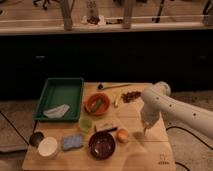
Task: Place fork in table surface
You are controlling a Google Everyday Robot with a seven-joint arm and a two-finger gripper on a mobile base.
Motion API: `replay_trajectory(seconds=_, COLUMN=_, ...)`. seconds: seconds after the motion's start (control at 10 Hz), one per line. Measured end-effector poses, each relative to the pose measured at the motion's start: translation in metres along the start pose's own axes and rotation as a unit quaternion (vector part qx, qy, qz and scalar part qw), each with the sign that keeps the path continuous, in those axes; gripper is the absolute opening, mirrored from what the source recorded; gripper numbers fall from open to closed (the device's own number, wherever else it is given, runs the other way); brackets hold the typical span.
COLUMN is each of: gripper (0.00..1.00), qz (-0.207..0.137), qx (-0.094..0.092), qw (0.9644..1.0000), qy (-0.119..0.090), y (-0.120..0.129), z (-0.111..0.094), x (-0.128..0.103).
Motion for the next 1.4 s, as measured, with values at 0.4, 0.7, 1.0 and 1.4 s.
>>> replay_trajectory(seconds=0.4, gripper=0.14, qz=-0.005, qx=0.0, qw=1.0, qy=-0.001, y=0.0009, z=-0.0011, x=-0.0016)
replay_trajectory(seconds=0.7, gripper=0.14, qz=-0.009, qx=0.001, qw=1.0, qy=-0.001, y=0.0011, z=-0.0018, x=-0.0034)
replay_trajectory(seconds=1.0, gripper=0.14, qz=-0.012, qx=0.001, qw=0.9999, qy=-0.002, y=0.0028, z=-0.0024, x=-0.0048)
replay_trajectory(seconds=1.4, gripper=0.14, qz=-0.018, qx=0.001, qw=0.9998, qy=-0.003, y=0.0035, z=-0.0027, x=-0.0071)
